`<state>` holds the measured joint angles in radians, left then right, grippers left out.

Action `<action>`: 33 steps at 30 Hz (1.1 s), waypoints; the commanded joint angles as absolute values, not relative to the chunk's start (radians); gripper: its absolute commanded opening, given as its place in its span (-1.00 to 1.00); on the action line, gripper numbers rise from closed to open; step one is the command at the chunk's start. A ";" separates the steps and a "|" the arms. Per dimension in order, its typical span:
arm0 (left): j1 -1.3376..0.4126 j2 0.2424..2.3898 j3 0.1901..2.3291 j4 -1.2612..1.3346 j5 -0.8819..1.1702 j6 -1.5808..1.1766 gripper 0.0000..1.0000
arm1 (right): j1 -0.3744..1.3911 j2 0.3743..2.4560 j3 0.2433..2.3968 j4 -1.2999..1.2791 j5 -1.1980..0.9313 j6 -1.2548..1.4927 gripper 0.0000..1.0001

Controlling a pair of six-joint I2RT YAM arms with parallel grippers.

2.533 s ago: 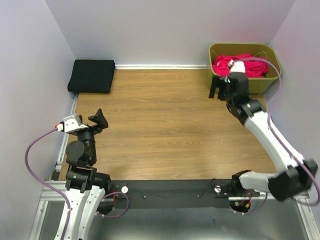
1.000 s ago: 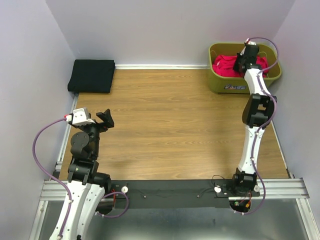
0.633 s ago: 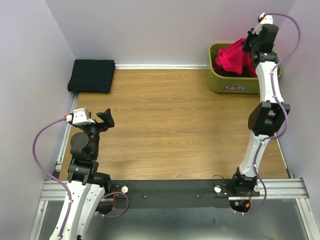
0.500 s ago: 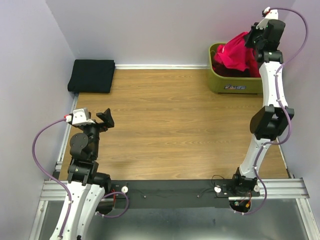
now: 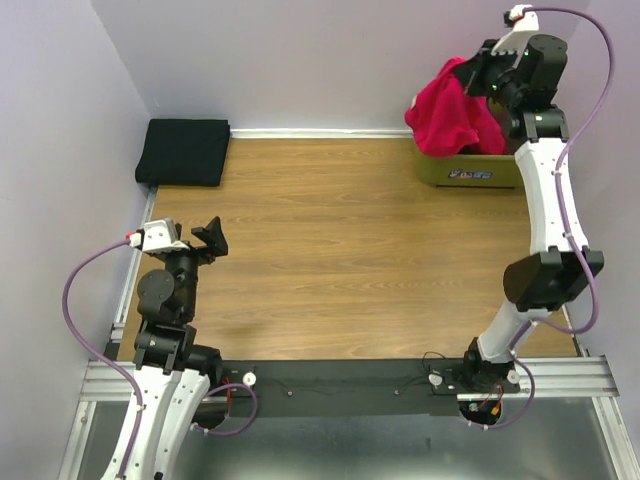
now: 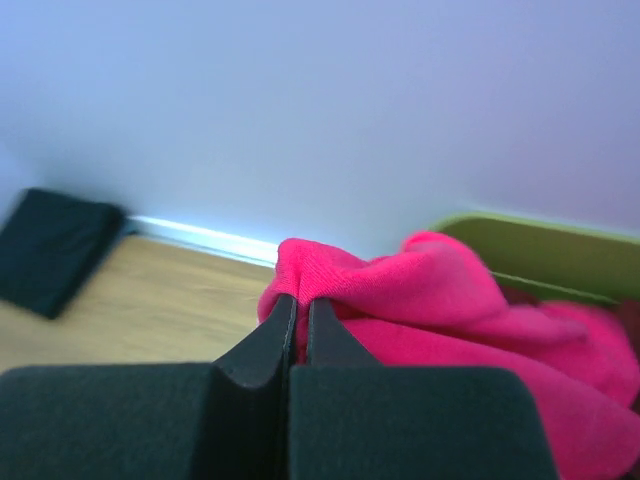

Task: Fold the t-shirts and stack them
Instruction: Move the tshirt to the center of the board

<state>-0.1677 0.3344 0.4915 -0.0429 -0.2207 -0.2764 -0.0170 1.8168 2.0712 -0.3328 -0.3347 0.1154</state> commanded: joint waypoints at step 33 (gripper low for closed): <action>-0.193 0.405 0.503 -0.057 -0.058 -0.377 0.89 | 0.568 1.591 1.124 -0.347 -0.086 0.282 0.46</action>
